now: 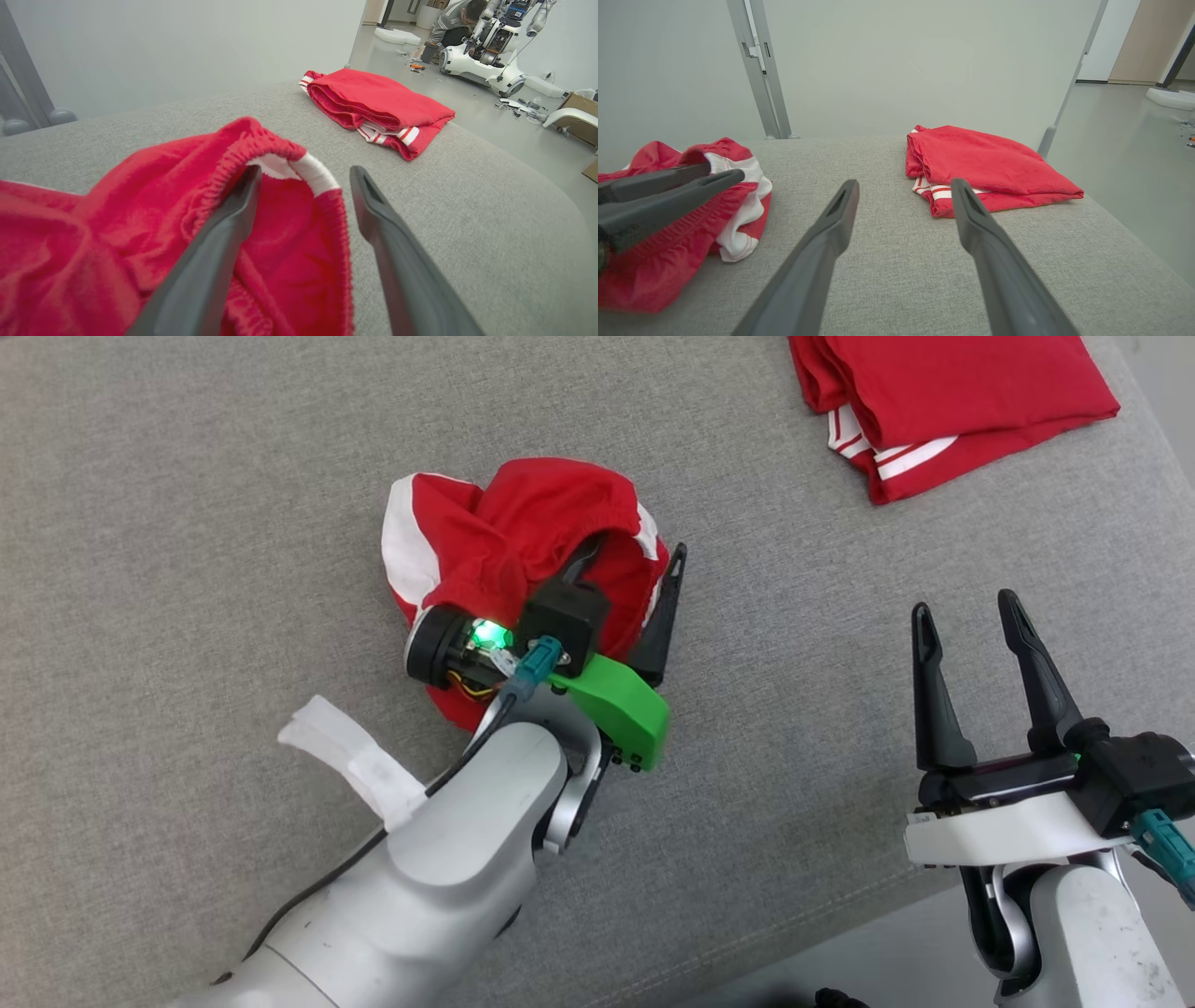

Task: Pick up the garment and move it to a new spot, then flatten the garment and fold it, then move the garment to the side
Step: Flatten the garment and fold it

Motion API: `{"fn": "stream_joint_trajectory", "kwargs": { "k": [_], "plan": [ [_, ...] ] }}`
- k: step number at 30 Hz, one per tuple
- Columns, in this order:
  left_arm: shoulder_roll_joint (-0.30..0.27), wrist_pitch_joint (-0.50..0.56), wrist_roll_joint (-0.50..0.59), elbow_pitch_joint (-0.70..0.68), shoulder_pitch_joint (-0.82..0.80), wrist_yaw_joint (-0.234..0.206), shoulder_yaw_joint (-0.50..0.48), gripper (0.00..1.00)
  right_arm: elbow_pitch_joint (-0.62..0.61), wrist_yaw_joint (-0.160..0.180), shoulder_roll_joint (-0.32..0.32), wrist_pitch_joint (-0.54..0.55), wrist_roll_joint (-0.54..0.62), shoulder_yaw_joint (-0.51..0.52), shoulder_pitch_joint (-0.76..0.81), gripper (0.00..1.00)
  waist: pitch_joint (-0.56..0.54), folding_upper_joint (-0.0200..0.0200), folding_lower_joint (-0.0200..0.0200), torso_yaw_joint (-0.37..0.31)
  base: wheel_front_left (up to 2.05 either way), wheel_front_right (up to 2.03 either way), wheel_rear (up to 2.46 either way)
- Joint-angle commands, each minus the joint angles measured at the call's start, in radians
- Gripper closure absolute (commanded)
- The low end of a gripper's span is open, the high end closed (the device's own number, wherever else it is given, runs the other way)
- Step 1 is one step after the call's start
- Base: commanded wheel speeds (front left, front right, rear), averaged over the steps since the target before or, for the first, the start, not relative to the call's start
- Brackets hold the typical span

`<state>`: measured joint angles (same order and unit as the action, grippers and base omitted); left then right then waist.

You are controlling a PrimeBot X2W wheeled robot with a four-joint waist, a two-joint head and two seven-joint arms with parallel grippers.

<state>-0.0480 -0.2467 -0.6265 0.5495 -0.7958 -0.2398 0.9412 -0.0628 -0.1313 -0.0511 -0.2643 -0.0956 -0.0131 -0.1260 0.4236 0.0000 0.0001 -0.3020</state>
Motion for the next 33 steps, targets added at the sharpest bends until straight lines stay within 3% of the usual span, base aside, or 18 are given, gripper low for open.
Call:
{"fn": "stream_joint_trajectory", "kwargs": {
  "k": [1, 7, 14, 18, 22, 24, 33],
  "plan": [
    [-0.005, -0.004, -0.017, 0.012, -0.025, -0.008, 0.000, 1.00, 0.003, 0.001, 0.001, 0.000, -0.005, -0.001, -0.008, 0.00, 0.000, 0.0000, -0.0001, -0.001, 0.00, 0.00, 0.00],
    [-0.004, -0.018, -0.057, 0.000, -0.058, 0.008, -0.003, 1.00, 0.010, 0.001, 0.001, 0.000, -0.009, 0.009, 0.010, 0.00, -0.019, 0.0000, -0.0001, 0.015, 0.00, 0.00, 0.00],
    [-0.006, -0.018, -0.034, -0.168, -0.128, 0.140, -0.025, 1.00, 0.019, 0.001, 0.000, 0.000, 0.002, 0.001, 0.013, 0.00, -0.076, 0.0000, -0.0001, 0.049, 0.00, 0.00, 0.00],
    [-0.003, -0.018, -0.055, -0.254, -0.181, 0.180, -0.044, 1.00, 0.020, 0.001, 0.000, 0.000, 0.013, 0.005, 0.024, 0.00, -0.116, 0.0000, -0.0001, 0.074, 0.00, 0.00, 0.00],
    [-0.010, -0.016, -0.073, -0.333, -0.194, 0.165, -0.072, 1.00, 0.011, 0.001, 0.001, 0.000, 0.025, 0.016, 0.042, 0.00, -0.136, 0.0000, -0.0001, 0.116, 0.00, 0.00, 0.00],
    [-0.040, 0.011, -0.095, -0.354, -0.143, 0.149, -0.074, 1.00, 0.007, 0.001, 0.000, 0.000, 0.027, 0.019, 0.051, 0.00, -0.136, 0.0000, -0.0001, 0.140, 0.00, 0.00, 0.00],
    [-0.262, 0.012, -0.201, -0.415, 0.248, 0.067, -0.122, 1.00, 0.039, 0.001, -0.040, 0.000, -0.069, -0.003, 0.084, 0.00, -0.095, 0.0000, -0.0001, 0.232, 0.00, 0.00, 0.00]
  ]
}}
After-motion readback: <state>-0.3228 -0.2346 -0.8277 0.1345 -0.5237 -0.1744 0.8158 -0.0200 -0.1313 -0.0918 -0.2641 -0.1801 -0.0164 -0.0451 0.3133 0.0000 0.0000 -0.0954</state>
